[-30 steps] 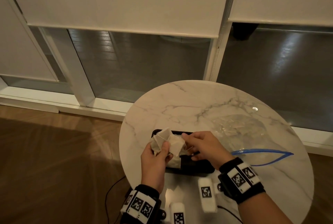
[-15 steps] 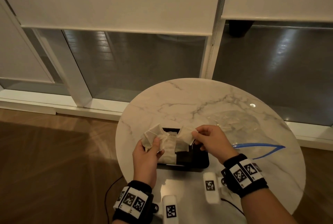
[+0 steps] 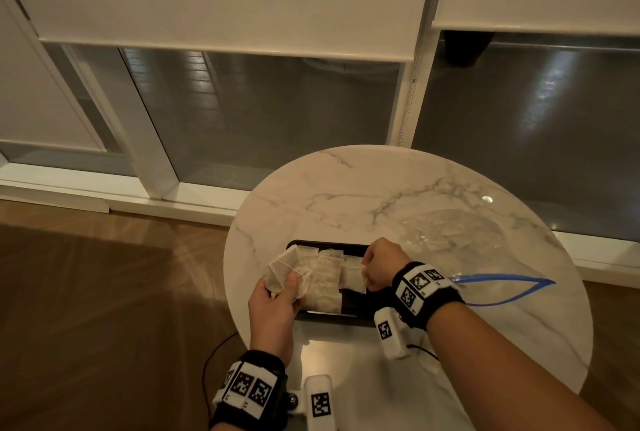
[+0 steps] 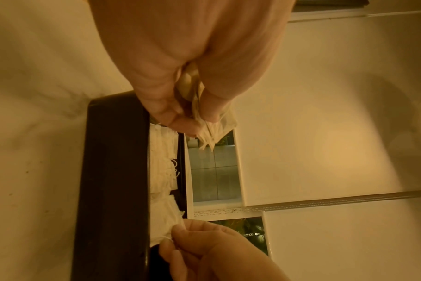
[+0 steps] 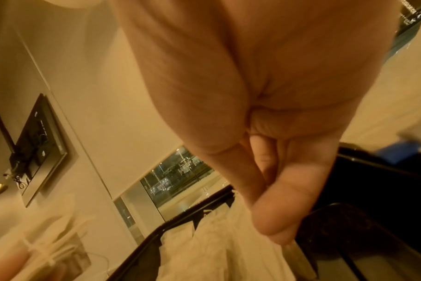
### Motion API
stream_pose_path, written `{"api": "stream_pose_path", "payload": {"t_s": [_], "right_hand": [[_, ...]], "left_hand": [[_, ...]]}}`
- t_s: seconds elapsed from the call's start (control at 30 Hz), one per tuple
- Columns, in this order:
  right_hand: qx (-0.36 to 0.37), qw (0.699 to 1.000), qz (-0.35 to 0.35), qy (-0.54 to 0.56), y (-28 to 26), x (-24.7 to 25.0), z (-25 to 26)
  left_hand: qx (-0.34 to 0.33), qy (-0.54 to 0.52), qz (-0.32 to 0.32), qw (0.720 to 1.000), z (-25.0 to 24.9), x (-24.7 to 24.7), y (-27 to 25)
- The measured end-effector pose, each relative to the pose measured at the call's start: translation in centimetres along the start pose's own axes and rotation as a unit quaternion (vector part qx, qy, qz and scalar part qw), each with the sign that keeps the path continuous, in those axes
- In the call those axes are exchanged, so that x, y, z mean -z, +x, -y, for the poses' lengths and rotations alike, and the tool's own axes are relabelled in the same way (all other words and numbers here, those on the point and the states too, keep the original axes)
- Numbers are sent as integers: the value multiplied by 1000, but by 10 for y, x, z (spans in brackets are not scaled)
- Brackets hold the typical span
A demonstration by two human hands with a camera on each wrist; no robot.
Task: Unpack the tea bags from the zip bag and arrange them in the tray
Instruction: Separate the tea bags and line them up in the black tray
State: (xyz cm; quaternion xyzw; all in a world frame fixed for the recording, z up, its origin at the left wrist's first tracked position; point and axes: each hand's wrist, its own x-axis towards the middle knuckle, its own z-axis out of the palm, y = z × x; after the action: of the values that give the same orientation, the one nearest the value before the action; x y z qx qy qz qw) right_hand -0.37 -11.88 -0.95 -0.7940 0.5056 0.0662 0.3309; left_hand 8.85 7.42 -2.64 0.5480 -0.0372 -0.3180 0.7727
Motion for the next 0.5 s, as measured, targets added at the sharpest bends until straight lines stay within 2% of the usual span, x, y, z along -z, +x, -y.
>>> {"api": "stream_pose_path", "payload": {"t_s": [0.17,0.5], "right_hand": [[-17,996,23,-89,14,-11,4],[-46,998,-14,-27,23,-16,5]], "left_hand": [[-1,3,-3,1000,4,2,2],[2,-9,4,1000,3,3,1]]}}
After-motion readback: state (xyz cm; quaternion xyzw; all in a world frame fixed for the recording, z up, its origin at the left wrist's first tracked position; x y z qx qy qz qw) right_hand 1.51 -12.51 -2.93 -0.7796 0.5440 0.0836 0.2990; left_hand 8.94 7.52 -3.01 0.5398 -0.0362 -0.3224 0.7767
